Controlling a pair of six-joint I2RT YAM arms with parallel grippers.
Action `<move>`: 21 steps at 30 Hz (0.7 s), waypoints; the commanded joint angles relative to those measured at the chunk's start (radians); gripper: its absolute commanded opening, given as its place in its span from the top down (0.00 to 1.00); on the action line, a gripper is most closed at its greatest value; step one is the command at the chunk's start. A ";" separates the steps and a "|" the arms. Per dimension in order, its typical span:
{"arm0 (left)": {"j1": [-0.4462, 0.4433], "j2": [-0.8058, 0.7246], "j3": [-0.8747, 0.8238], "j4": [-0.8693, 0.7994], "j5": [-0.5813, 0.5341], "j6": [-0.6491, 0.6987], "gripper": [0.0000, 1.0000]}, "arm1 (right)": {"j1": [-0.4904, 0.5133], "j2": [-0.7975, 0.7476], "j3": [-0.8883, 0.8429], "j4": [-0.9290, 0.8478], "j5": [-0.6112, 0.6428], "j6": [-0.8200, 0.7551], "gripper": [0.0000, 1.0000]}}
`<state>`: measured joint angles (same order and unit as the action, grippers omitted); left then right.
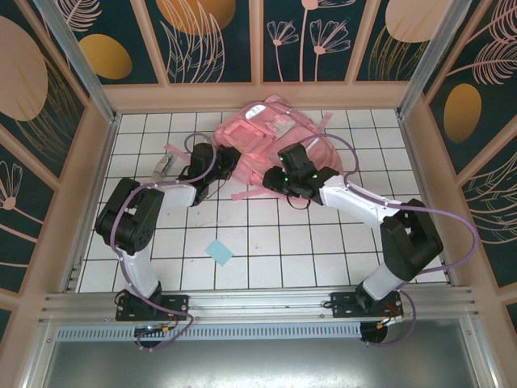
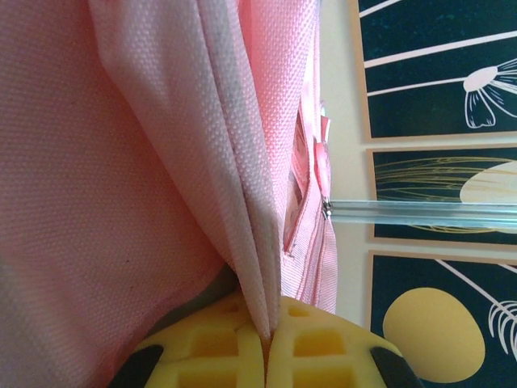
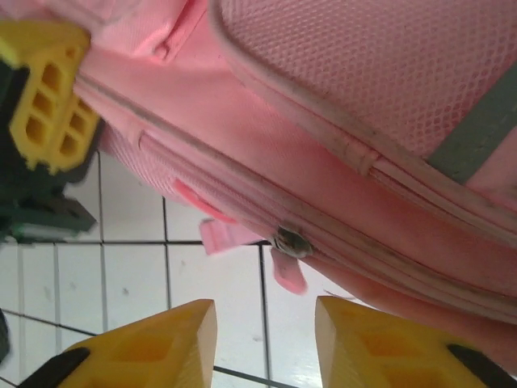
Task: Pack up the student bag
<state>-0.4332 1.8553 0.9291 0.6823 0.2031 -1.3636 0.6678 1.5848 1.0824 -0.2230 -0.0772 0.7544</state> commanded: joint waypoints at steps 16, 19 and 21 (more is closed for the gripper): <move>-0.027 -0.067 -0.034 0.172 -0.004 -0.077 1.00 | 0.039 0.105 -0.123 0.308 0.034 0.207 0.52; -0.029 -0.078 -0.044 0.172 -0.010 -0.082 1.00 | 0.046 0.122 -0.123 0.314 0.059 0.225 0.52; -0.029 -0.085 -0.049 0.172 -0.017 -0.085 1.00 | 0.053 0.134 -0.113 0.284 0.088 0.235 0.51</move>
<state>-0.4473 1.8481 0.8810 0.7242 0.1703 -1.4174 0.7071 1.6905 0.9745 0.0345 -0.0441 0.9527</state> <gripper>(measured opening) 0.063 0.482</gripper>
